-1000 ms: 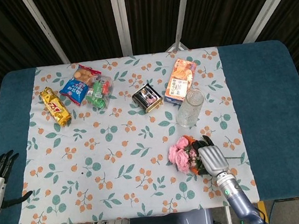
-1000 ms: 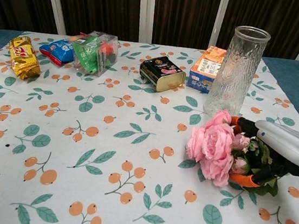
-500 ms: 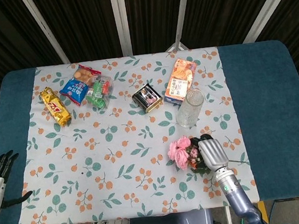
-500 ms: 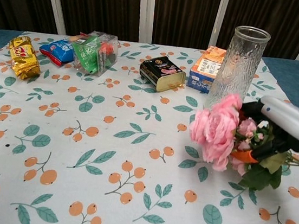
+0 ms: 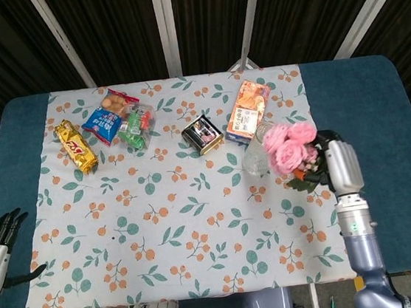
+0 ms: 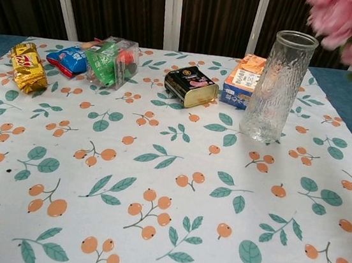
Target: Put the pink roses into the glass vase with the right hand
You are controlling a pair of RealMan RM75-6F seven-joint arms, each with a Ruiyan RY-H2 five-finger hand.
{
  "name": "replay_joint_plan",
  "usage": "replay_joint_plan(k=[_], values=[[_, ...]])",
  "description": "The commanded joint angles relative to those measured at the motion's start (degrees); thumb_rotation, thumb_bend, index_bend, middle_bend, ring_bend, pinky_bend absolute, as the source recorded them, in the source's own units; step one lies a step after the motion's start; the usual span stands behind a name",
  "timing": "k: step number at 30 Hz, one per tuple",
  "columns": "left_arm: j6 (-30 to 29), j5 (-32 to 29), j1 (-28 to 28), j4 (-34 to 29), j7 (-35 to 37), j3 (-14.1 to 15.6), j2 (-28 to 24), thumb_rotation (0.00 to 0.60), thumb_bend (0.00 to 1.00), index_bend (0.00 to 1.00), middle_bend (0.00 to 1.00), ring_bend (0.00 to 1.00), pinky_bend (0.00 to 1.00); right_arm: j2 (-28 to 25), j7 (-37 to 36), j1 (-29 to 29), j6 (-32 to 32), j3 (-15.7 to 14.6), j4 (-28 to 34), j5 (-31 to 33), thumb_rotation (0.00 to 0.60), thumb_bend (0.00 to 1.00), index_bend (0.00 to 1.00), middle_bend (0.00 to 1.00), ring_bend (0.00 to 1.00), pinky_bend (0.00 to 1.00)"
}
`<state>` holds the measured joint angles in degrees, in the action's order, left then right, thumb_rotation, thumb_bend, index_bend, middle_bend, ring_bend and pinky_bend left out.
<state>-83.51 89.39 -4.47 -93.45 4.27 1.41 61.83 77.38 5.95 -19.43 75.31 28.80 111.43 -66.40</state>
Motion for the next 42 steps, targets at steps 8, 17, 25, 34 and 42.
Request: replay_joint_plan(k=[8, 17, 25, 34, 42], values=[[-0.34, 0.71, -0.07, 0.34, -0.68, 0.07, 0.22, 0.6, 0.0, 0.0, 0.0, 0.0, 0.0, -3.26, -14.35, -1.85, 2.4, 12.98, 2.0, 10.39, 0.6, 0.29, 0.46, 0.45, 0.44, 0.24], [-0.35, 1.14, -0.17, 0.76, -0.72, 0.2, 0.4, 0.6, 0.0, 0.0, 0.0, 0.0, 0.0, 3.85, -23.42, -10.23, 1.04, 18.62, -4.25, 17.84, 0.6, 0.29, 0.46, 0.45, 0.42, 0.24], [-0.03, 0.8, -0.28, 0.91, -0.33, 0.16, 0.33, 0.6, 0.0, 0.0, 0.0, 0.0, 0.0, 7.8, -23.12, -18.76, 0.79, 21.51, -8.7, 19.67, 0.6, 0.29, 0.46, 0.45, 0.42, 0.24], [-0.03, 0.51, -0.37, 1.12, 0.34, -0.06, 0.13, 0.6, 0.0, 0.0, 0.0, 0.0, 0.0, 10.7, -21.53, -23.82, 1.05, 20.97, -11.59, 21.76, 0.6, 0.29, 0.46, 0.45, 0.42, 0.24], [0.18, 0.37, -0.4, 1.0, 0.54, 0.0, 0.03, 0.6, 0.0, 0.0, 0.0, 0.0, 0.0, 12.82, -22.4, -26.09, 0.26, 19.98, -15.41, 22.45, 0.6, 0.29, 0.46, 0.45, 0.42, 0.24]])
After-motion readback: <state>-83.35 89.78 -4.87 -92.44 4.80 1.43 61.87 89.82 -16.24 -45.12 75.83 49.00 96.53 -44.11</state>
